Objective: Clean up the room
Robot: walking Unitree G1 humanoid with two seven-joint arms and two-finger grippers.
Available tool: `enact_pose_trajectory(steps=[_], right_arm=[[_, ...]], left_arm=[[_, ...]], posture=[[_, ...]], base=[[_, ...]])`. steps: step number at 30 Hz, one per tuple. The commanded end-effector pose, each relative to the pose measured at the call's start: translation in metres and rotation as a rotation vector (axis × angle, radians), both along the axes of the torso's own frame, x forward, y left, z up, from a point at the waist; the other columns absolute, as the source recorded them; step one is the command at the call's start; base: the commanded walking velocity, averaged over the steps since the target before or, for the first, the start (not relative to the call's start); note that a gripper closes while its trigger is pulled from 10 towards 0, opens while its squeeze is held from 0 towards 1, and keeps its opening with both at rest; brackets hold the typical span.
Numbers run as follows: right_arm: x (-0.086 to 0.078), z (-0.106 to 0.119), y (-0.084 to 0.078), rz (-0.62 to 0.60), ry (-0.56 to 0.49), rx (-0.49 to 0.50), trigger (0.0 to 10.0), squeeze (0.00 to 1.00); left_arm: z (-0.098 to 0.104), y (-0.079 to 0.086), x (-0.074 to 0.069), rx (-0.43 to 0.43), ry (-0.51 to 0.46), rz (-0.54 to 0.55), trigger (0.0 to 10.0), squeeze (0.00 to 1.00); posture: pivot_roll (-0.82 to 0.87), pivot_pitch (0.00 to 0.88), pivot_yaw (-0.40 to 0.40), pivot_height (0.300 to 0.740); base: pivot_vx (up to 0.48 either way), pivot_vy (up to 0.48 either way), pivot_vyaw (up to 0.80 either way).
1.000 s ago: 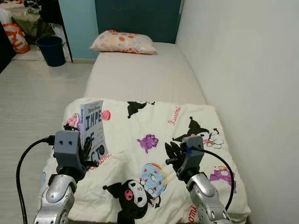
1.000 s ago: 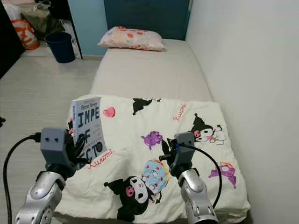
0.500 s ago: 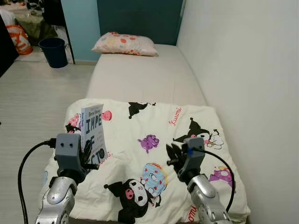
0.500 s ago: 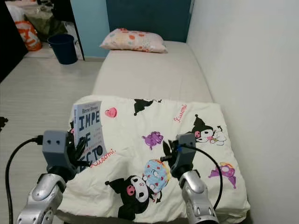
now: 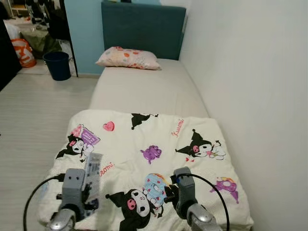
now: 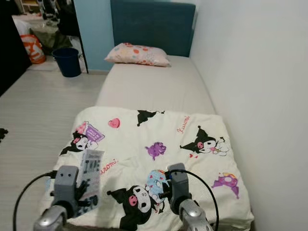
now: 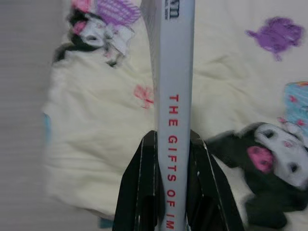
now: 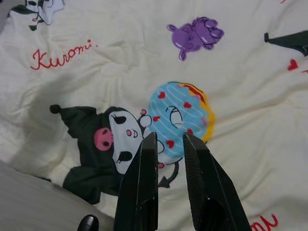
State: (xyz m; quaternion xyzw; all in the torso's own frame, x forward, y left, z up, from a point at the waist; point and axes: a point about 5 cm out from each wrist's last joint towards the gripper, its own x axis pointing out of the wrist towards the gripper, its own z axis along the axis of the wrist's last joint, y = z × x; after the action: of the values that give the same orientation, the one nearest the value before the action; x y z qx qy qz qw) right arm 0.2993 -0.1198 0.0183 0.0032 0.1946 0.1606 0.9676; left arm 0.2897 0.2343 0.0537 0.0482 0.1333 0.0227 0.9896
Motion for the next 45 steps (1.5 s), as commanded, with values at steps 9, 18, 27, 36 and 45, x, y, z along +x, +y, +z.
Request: enact_pose_trajectory(steps=[9,18,27,36,45], right_arm=[[0.005,0.002,-0.004,0.011,-0.02,-0.014,10.0,0.0],[0.004,0.001,-0.004,0.007,-0.031,-0.007,10.0,0.0],[-0.006,-0.011,-0.016,-0.057,-0.014,-0.048,10.0,0.0],[-0.02,-0.019,-0.02,-0.106,-0.021,-0.016,10.0,0.0],[-0.029,-0.026,-0.019,-0.114,-0.008,-0.01,10.0,0.0]], left_arm=[[0.064,0.029,0.048,0.106,-0.187,0.019,10.0,0.0],[0.055,0.027,0.047,0.113,-0.172,0.006,10.0,0.0],[-0.01,0.006,0.006,-0.007,-0.004,0.016,10.0,0.0],[-0.039,-0.027,-0.029,-0.044,0.012,-0.009,10.0,0.0],[-0.05,-0.046,-0.043,-0.006,0.008,-0.028,10.0,0.0]], posture=[[0.06,0.08,-0.089,0.728],[0.05,0.09,-0.083,0.728],[0.04,0.111,-0.08,0.728],[0.04,0.135,-0.077,0.728],[0.04,0.142,-0.094,0.728]], base=[[0.0,0.0,0.0],[0.0,0.0,0.0],[0.0,0.0,0.0],[0.0,0.0,0.0],[0.0,0.0,0.0]])
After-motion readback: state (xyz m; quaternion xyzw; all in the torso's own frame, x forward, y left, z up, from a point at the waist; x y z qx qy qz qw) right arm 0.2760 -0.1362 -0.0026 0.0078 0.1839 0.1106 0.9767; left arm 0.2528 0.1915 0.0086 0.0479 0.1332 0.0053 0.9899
